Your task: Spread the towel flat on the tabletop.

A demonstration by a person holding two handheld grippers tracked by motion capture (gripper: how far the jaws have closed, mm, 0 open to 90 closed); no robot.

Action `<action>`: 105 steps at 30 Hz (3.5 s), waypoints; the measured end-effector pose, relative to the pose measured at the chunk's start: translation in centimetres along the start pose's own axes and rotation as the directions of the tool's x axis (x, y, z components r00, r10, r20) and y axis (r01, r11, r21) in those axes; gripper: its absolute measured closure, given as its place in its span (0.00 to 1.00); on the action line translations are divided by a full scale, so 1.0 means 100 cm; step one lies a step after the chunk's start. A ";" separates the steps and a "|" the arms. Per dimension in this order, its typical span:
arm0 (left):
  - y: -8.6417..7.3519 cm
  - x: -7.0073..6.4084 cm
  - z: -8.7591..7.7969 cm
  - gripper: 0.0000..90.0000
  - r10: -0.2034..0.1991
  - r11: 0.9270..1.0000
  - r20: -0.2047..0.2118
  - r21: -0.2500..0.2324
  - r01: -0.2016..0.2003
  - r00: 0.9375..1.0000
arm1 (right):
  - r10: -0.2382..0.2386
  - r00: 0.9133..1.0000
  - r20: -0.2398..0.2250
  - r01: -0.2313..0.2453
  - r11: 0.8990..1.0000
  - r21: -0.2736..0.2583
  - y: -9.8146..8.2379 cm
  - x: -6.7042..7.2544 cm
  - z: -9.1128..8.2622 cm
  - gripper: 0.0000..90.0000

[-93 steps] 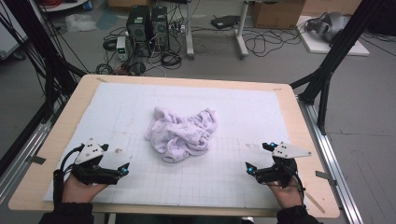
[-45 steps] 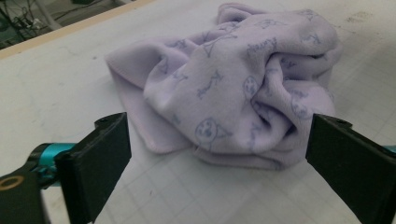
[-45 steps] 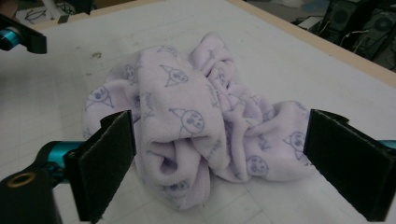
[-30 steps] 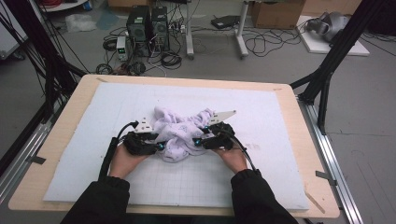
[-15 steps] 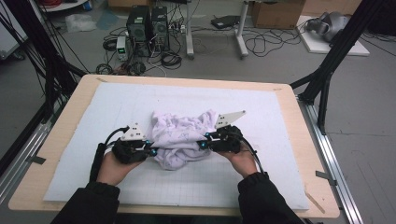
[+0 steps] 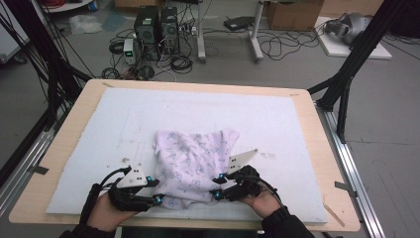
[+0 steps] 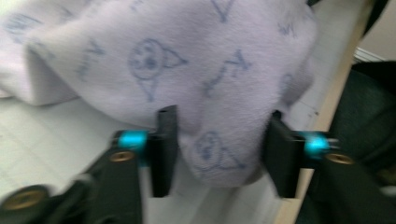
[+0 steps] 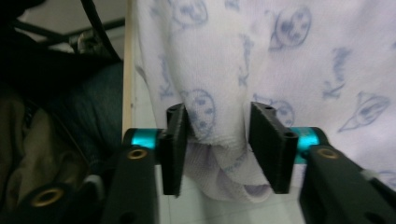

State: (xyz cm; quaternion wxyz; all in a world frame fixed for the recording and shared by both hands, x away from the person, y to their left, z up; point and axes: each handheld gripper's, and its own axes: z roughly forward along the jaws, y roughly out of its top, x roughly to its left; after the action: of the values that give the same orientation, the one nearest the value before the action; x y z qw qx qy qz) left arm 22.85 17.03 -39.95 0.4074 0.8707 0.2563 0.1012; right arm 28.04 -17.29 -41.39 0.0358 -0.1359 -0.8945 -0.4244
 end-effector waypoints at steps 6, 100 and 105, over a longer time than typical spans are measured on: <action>0.014 0.012 -0.013 0.41 0.006 0.999 0.000 -0.050 -0.006 1.000 | 0.006 0.996 0.087 0.006 0.991 -0.131 0.010 -0.013 -0.033 0.45; -0.002 0.062 0.009 0.82 -0.083 0.996 -0.050 0.040 0.085 0.995 | 0.115 0.956 0.270 -0.115 0.993 -0.016 -0.036 -0.034 -0.063 0.72; 0.015 0.085 0.032 0.70 -0.118 0.993 -0.101 0.010 0.120 0.988 | 0.155 0.940 0.304 -0.171 0.985 0.024 -0.038 -0.052 -0.049 0.57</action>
State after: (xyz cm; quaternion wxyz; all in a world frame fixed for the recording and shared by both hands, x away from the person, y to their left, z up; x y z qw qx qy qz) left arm 31.87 18.66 -41.13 0.3923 0.8509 0.3288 0.1182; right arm 31.78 -24.45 -42.10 -0.0626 -0.2718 -0.8855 -0.3716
